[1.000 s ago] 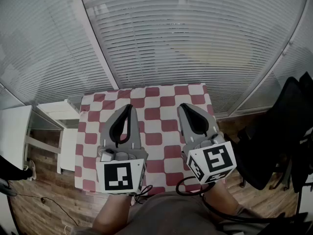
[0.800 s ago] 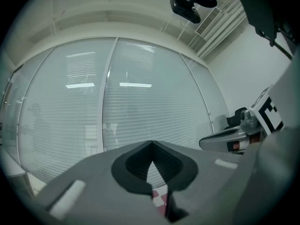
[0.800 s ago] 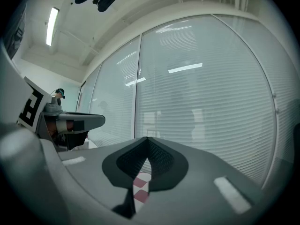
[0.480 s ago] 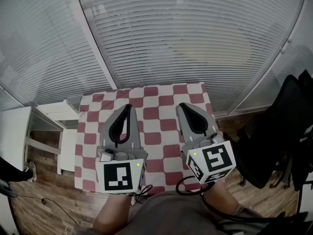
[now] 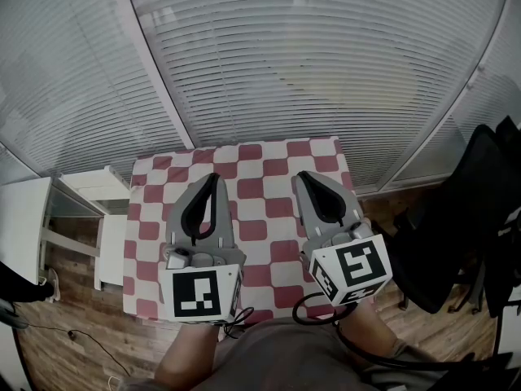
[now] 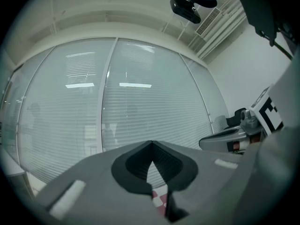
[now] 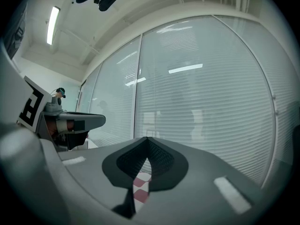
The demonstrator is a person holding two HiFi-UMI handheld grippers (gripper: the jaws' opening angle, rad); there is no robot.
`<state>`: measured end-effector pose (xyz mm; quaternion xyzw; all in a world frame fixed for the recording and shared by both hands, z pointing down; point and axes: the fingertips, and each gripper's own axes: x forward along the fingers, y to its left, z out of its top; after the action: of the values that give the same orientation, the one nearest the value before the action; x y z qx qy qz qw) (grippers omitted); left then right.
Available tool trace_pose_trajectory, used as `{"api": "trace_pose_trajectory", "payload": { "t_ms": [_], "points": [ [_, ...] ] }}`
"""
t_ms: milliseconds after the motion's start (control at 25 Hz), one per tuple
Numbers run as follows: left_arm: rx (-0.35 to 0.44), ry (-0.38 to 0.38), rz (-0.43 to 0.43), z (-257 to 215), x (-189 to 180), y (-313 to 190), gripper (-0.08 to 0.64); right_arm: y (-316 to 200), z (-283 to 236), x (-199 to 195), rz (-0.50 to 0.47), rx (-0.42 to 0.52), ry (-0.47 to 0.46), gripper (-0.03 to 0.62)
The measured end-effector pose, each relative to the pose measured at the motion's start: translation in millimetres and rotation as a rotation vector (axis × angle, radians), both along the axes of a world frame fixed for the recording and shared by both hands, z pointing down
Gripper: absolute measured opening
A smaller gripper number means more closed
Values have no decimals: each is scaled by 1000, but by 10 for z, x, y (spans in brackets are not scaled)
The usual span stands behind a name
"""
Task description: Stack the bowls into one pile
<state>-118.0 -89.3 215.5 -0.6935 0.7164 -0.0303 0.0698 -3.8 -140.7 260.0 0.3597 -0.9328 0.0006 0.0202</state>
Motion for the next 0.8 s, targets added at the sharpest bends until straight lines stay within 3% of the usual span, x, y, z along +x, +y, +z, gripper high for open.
{"api": "trace_pose_trajectory", "payload": {
  "t_ms": [800],
  "points": [
    [2, -4, 5, -22, 1, 16, 0, 28, -22, -24, -7, 8, -1, 26]
  ]
}}
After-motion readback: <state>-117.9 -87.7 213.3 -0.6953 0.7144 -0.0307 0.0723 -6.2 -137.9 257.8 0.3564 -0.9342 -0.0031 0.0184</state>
